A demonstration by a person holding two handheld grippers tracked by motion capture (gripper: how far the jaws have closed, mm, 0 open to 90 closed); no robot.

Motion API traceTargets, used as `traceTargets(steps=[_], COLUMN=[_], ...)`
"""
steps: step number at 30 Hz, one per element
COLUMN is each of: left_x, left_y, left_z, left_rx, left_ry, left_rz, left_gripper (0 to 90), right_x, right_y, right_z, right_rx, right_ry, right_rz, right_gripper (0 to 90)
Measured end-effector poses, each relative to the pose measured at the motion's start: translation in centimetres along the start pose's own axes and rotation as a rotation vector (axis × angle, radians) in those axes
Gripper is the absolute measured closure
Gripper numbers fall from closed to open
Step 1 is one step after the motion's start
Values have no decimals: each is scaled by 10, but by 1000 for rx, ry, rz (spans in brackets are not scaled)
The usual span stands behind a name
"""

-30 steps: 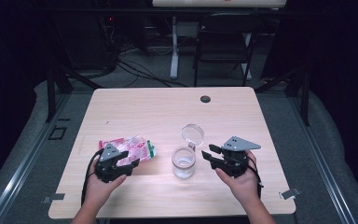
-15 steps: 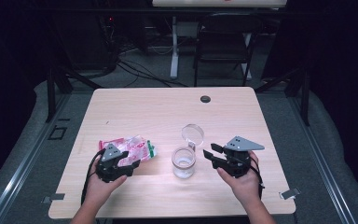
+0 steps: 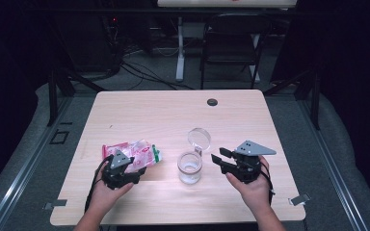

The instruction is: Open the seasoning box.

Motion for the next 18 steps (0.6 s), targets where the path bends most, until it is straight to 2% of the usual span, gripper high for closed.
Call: traceTargets(steps=[9,13,18], left_x=[-6,-8,-2], left_y=[-10,-17,-24], left_z=[-3,-4,-7], left_rx=[23,41,61], left_ry=[-38,-70,-86], left_rz=[2,35,86], left_gripper=[350,344,352], right_x=[0,0,1], right_y=[-2,-3,-5], right_z=[-1,-2,-3], right_rx=[-3,2,3], right_ry=[-1,-2,4], right_rz=[0,-1,2], right_gripper=[575,564,559])
Point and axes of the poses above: each handheld gripper's, and its own axes: y roughly backward along the jaws, z roughly out of its top, x roughly to its left, the point moved 6 cm from there along -y, roughly forward along the jaws, and after that the axes turned 14 degrees about -x, right-handed, at the moved point
